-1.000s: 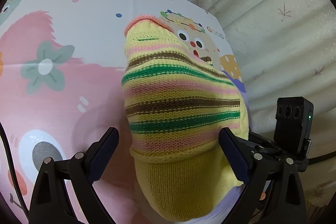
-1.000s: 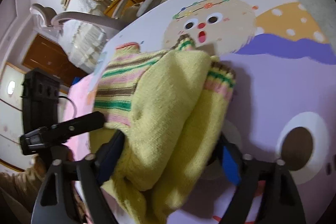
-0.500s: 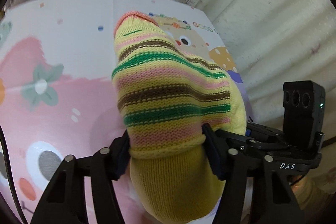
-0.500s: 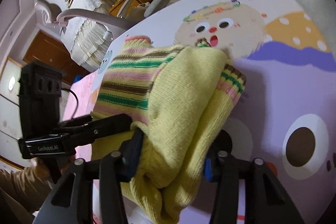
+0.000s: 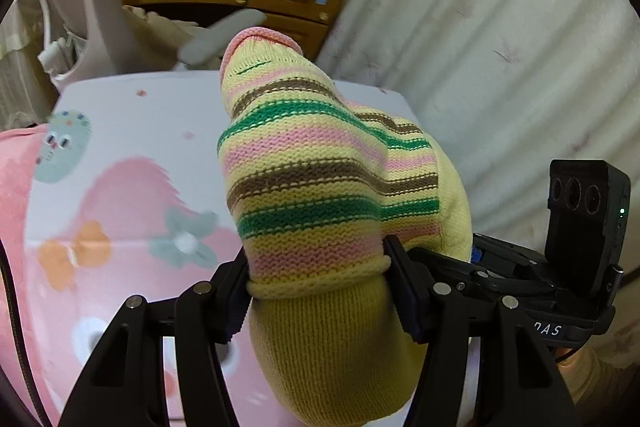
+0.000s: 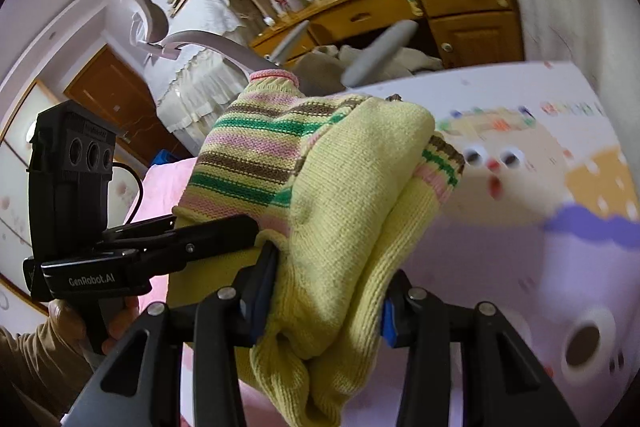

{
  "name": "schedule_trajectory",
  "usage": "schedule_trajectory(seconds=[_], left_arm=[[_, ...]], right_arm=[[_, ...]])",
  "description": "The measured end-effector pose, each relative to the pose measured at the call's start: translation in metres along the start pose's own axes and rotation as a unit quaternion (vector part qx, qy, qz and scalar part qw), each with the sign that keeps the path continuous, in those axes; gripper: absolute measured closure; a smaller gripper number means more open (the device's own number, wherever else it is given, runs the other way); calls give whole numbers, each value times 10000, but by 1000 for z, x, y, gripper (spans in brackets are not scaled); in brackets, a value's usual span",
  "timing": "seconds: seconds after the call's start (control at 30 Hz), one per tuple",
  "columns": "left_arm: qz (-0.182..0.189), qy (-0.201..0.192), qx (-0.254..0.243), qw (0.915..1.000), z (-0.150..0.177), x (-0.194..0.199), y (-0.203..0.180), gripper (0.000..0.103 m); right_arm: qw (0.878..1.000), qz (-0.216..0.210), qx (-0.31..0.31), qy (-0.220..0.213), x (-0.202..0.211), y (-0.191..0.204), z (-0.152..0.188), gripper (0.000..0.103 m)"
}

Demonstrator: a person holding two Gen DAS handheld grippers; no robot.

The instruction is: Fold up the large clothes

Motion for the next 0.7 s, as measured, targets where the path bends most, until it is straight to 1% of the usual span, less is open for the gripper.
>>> schedule_trajectory(seconds=[0.07,0.17,0.27,0.3,0.33,0.37,0.43,0.47,0.5,0.53,0.57,0.6,0.7], left_arm=[[-47,1,50,10000,-7,-10,17,44],[-5,146,211,9997,-14,-39,40,43],[5,275,334,9991,-13,-73,57,43],[-35,299,316,9990,-12,-83,60,43],[-112,403,287,9987,-8,-96,64,41],[-149,434,303,9985,-6,-102,67,36],[-42,368,450,9983,-7,-107,72,31],[-26,388,476,9981,-7,-108,74,27],[-80,376,480,9981,-7,-109,76,25],[-185,353,457,9982,-6,-110,79,18],[-255,338,432,9982,-2,-108,79,14],[-311,332,421,9981,0,-107,79,12],[-417,414,487,9971,1,-103,82,9]], right_arm=[[9999,15,97,55,-21,-3,-10,60],[9998,71,58,189,-53,-15,-17,60],[9991,237,21,339,-79,-33,-16,60],[9989,268,-22,385,-84,-39,-14,60],[9984,316,-110,462,-93,-47,-10,60],[9981,357,-173,479,-97,-53,-7,60],[9985,358,-168,372,-97,-55,-8,59],[9985,372,-181,365,-96,-55,-7,59],[9984,396,-184,371,-96,-55,-7,58],[9981,439,-166,398,-96,-55,-6,56],[9977,499,-147,431,-96,-54,-6,55],[9973,561,-138,463,-96,-53,-6,52],[9958,720,-132,544,-93,-49,-7,50]])
Point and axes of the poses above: each gripper's, at about its wrist camera, not at the fingertips, and x roughly against the way its jaws point, y to its left, z to its underside, the point moved 10 cm from there along -x, roughly the way its jaws point, and after that the axes turned 15 degrees about -z, right-handed, at the moved point
